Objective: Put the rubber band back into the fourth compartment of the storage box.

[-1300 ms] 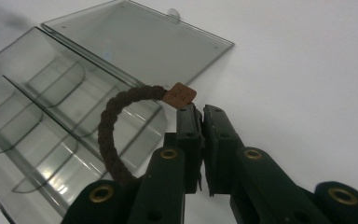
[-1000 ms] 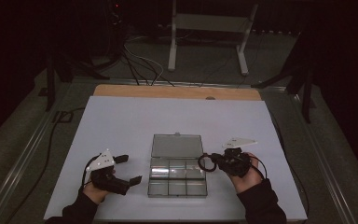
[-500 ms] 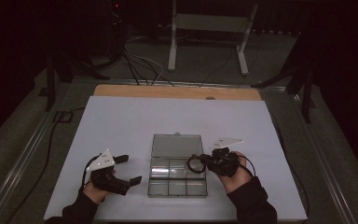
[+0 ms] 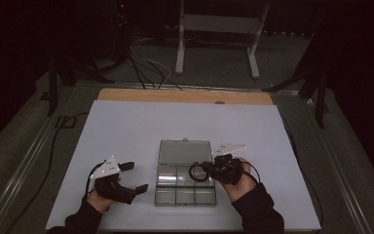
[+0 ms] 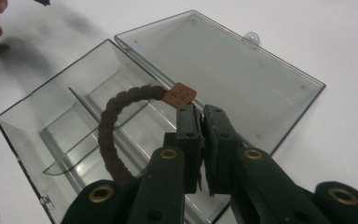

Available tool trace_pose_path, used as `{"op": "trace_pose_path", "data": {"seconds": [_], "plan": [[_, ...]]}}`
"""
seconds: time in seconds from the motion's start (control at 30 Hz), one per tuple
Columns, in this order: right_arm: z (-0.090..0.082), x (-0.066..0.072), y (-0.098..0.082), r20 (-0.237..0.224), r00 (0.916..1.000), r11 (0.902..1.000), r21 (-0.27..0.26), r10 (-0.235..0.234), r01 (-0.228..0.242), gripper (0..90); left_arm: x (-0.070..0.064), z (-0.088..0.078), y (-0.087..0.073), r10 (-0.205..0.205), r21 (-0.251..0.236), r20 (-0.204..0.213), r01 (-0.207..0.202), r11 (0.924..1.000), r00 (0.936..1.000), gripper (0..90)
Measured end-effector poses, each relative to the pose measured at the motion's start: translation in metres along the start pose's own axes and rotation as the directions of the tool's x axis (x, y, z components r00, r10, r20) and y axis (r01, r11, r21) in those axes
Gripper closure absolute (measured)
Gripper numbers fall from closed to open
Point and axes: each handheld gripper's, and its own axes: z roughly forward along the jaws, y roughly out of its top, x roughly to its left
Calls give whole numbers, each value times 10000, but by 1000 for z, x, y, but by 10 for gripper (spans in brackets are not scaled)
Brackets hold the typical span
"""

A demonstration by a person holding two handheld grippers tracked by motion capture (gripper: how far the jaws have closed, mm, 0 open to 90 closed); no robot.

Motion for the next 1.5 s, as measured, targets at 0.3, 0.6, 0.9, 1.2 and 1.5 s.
{"op": "trace_pose_path", "data": {"seconds": [0.3,0.6,0.9,1.2,1.5], "plan": [[7,12,8,-276,9992,9995,-11,-304,304,851,0,0,0,11,-3,-5,-11,10000,10000,7],[16,26,16,-604,9963,9981,31,-605,608,850,0,0,0,-24,-47,-9,24,10000,10000,7],[26,38,20,-900,9923,9962,130,-847,862,849,0,-1,0,-9,-64,-23,9,10000,10000,7],[38,49,20,-1096,9890,9942,304,-996,1034,847,0,-1,0,-23,-55,-21,23,10000,10000,7],[51,62,16,-1379,9830,9896,600,-1215,1308,845,0,-1,0,-11,-32,-16,11,10000,10000,7]]}}
